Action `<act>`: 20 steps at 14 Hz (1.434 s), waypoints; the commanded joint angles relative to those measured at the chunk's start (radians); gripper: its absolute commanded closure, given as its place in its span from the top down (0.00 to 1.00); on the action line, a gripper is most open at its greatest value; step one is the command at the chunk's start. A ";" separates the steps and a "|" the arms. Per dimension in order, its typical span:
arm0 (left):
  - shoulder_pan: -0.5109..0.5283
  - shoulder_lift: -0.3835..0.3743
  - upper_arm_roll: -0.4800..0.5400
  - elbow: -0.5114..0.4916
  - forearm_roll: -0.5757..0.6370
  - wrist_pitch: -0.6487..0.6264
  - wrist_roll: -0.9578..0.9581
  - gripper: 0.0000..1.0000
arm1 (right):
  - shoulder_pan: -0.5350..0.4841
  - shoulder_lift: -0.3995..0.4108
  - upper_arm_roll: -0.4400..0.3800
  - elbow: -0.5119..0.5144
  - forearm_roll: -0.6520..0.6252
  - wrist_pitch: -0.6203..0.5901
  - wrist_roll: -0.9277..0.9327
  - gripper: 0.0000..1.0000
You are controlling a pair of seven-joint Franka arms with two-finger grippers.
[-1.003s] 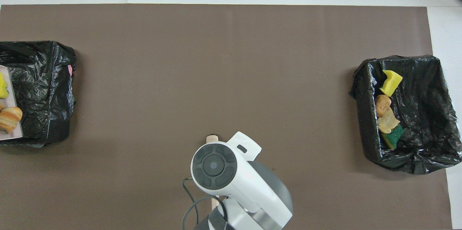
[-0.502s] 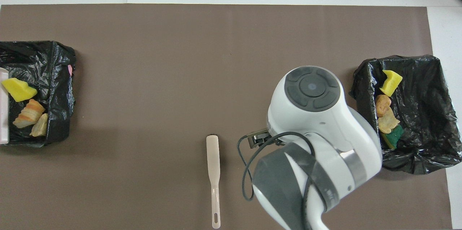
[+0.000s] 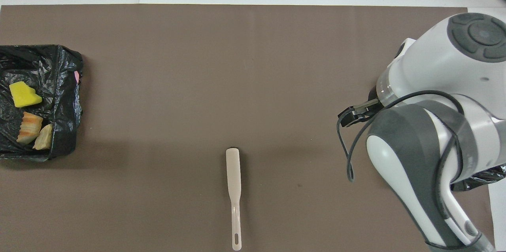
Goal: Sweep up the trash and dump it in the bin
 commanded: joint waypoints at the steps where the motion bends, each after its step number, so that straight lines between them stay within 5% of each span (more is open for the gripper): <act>1: -0.007 -0.004 0.024 0.035 -0.188 -0.027 -0.052 0.00 | -0.049 0.011 0.014 0.054 -0.048 -0.014 -0.030 1.00; 7: -0.038 -0.044 -0.025 0.029 -0.609 -0.074 -0.795 0.00 | -0.158 0.016 0.013 0.070 -0.056 0.076 -0.096 1.00; 14: -0.272 -0.051 -0.072 -0.085 -0.726 0.031 -1.464 0.00 | -0.273 -0.048 0.003 0.085 -0.028 -0.006 -0.093 1.00; 20: -0.487 -0.027 -0.072 -0.258 -0.813 0.266 -1.786 0.00 | -0.315 -0.119 0.003 0.051 -0.013 -0.075 -0.080 1.00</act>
